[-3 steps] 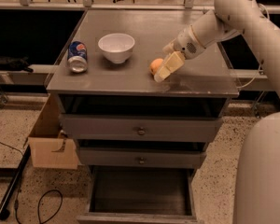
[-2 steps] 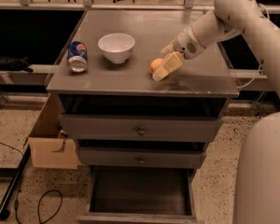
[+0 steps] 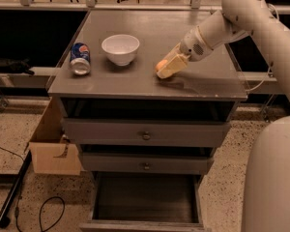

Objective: Place orange into bottom drawer

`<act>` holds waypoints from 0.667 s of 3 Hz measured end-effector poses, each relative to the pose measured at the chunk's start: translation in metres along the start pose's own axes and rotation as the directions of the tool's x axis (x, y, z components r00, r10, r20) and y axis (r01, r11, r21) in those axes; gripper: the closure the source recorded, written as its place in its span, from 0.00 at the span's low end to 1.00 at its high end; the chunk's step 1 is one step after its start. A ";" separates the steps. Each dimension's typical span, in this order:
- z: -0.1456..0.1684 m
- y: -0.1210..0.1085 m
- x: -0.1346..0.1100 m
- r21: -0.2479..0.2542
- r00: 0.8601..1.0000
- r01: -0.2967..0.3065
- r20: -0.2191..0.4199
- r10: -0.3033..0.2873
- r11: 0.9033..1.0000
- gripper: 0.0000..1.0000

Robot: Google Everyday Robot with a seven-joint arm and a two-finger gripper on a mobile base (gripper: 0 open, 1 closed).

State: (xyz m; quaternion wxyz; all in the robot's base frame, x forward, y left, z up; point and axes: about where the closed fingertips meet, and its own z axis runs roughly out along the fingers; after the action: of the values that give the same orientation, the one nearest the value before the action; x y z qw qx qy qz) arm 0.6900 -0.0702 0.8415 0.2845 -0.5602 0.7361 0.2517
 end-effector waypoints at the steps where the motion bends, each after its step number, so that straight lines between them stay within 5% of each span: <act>1: 0.000 0.000 0.000 0.000 1.000 0.000 0.000 0.000 1.000 0.94; 2: 0.001 0.000 0.001 -0.002 1.000 -0.001 -0.003 0.001 1.000 1.00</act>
Offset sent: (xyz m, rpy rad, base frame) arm 0.0000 0.0000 0.0000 0.0000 0.0000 0.0000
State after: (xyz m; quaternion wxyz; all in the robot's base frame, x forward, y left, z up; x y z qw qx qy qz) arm 0.6903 -0.0700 0.8405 0.2829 -0.5604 0.7366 0.2518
